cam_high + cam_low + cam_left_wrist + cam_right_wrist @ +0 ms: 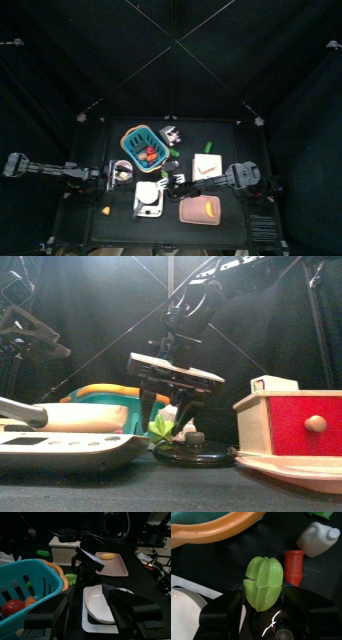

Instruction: Put starfruit on pan

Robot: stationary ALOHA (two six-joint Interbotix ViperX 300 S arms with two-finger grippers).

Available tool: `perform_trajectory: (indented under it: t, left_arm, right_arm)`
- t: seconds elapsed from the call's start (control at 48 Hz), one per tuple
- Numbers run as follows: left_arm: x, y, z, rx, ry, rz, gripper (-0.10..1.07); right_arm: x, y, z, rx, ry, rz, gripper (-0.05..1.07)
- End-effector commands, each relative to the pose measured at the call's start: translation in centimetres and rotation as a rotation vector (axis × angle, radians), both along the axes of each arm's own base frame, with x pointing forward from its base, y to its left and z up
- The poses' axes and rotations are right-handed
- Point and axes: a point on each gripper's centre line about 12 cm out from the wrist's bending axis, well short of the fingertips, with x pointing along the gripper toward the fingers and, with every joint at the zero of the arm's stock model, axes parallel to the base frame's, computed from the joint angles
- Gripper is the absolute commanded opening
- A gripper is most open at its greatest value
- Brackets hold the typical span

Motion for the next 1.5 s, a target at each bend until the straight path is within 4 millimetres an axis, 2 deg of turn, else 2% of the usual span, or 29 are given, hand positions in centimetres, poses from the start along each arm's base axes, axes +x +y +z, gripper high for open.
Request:
perform_trajectory:
  t: [0.0, 0.292, 0.604, 0.896, 1.479]
  left_arm:
    - [0.2, 0.0, 0.5, 0.002, -0.017, -0.001, 0.87]
    - [0.2, 0.0, 0.5, 0.000, -0.017, -0.001, 0.87]
    - [0.3, 0.0, 0.6, 0.000, -0.018, -0.001, 0.87]
    - [0.2, 0.0, 0.5, 0.000, -0.017, -0.001, 0.87]
    - [0.2, -0.1, 0.4, 0.000, -0.011, -0.004, 0.87]
  right_arm:
    - [0.5, 0.4, 4.2, 0.005, -0.098, 0.016, 0.74]
    - [1.1, 3.7, 7.7, -0.013, -0.188, 0.107, 0.74]
    - [2.7, 5.9, 9.1, 0.006, -0.263, 0.168, 0.74]
    - [4.5, 6.9, 8.2, 0.031, -0.294, 0.206, 0.74]
    - [4.6, 6.9, 5.9, 0.060, -0.254, 0.194, 0.75]
